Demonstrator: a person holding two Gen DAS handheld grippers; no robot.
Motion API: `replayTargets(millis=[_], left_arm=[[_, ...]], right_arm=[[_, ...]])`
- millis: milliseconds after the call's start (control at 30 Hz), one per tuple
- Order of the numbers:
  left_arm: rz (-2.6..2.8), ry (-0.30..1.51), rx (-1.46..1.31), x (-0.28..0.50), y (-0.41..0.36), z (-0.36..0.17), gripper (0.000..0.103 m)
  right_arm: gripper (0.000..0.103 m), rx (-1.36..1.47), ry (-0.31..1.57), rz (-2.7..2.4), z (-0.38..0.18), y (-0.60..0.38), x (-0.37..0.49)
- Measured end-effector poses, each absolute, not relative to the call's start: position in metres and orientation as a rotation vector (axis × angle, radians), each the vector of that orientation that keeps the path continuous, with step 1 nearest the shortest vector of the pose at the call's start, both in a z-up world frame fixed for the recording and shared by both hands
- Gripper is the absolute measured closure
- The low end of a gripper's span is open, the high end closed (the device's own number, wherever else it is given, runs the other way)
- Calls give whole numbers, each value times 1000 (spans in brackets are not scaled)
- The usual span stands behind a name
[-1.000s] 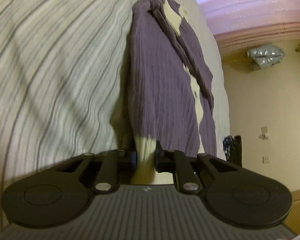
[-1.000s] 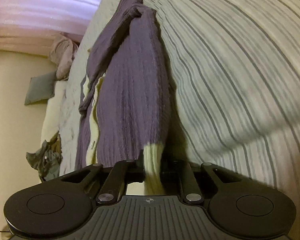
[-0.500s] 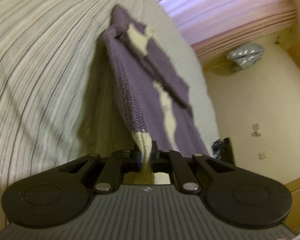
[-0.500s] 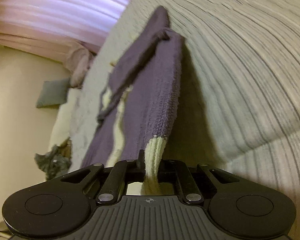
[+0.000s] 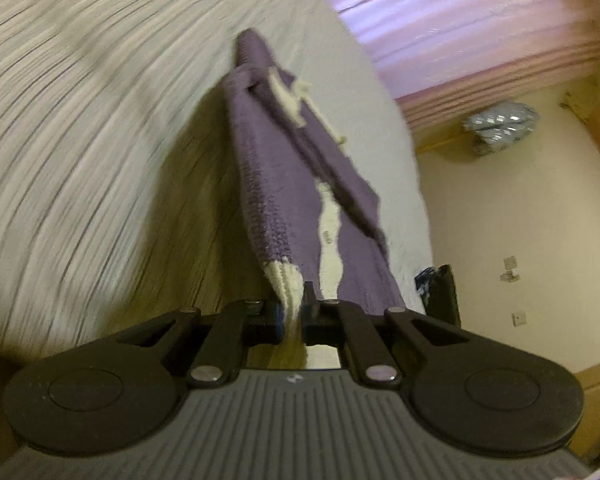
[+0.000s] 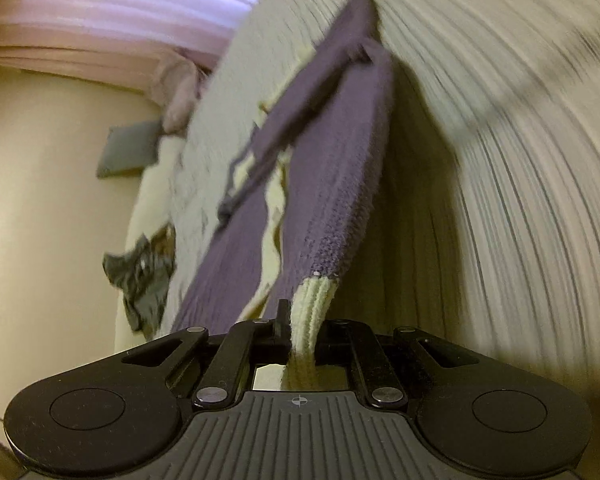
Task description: Fold clothes
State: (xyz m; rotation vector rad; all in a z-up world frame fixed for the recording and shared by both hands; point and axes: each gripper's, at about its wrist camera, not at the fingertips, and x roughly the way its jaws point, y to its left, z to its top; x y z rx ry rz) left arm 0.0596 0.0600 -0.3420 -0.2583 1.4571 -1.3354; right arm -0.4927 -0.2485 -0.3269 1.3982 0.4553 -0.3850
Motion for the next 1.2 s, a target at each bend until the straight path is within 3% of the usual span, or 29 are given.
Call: replayTargets(millis=[267,533,800,833,867,933,1033,1200], left_arm=[[-1171,1616,-254,52,131,-332,99],[-1338,1506,-352,85,52,-301,98],[-1388,1429,-460,127,-117,-315,90],[-1338,1452,-458,133,-138,-321,89],[-1307,1450,-452,138,-152,-325,89],[-1248,1443,-419,149,-176,-330,82],[-1235,1416,-398,161,-183,-331,71],[-1270,1385,-190,160,-184,-340,71]], right_arm=[[97,1653,535,-443,-328,-176,-531],[96,1548,410,-478,-274,-247,-494],[95,1428,303,-615,-258,-381,-416],[84,1444,302,-653,-265,-402,-408],[63,1440,277,-694,-269,-413,-404],[34,1428,224,-776,-276,-434,-397],[34,1366,192,-822,-278,-452,-394],[34,1159,441,-847,-289,-445,-385]])
